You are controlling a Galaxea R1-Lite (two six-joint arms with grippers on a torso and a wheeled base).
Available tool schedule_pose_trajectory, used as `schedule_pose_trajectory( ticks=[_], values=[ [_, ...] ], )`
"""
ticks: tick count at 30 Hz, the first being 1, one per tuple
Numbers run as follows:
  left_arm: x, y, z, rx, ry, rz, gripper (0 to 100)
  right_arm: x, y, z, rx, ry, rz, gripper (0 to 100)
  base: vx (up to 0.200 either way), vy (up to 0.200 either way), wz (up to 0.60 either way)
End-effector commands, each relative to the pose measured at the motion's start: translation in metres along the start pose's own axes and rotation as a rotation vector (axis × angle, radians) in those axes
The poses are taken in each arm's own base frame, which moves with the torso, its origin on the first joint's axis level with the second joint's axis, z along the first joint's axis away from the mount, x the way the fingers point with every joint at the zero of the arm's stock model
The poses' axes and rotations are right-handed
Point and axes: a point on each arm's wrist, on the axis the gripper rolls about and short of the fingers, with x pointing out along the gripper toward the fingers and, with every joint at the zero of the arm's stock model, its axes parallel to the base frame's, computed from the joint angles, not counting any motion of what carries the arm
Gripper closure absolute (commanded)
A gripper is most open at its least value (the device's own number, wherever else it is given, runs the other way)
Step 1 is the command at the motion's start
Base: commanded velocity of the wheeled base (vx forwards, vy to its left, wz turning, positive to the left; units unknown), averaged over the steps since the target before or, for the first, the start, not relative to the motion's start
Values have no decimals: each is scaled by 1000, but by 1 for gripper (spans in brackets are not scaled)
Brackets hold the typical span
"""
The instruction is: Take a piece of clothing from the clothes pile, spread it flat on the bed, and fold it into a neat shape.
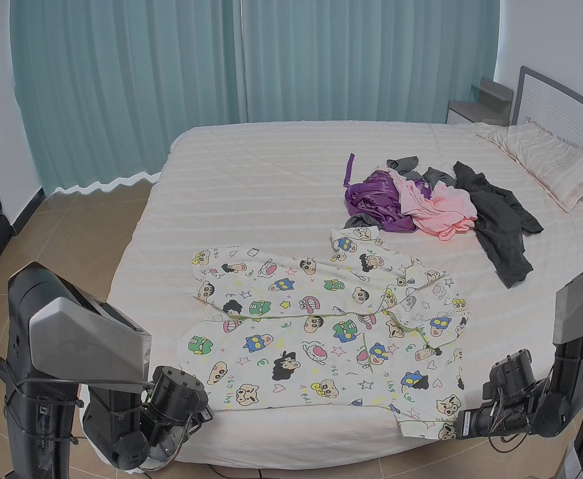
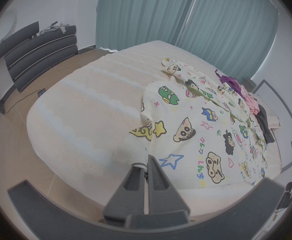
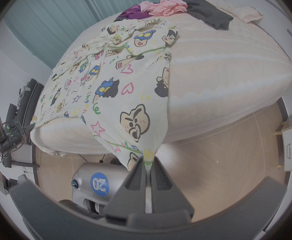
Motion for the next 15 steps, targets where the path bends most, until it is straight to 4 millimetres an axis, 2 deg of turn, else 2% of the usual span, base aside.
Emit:
schedule_pose_trajectory(
  ticks=[1,15],
  values=[
    [-4,4,-6,28,24,11,100,-2,-2,-5,-6,29,-15,100,0,0,0],
    [-13,13,-17,80,71,40,100,-2,-3,-8,-26,53,-25,100,0,0,0]
  ],
)
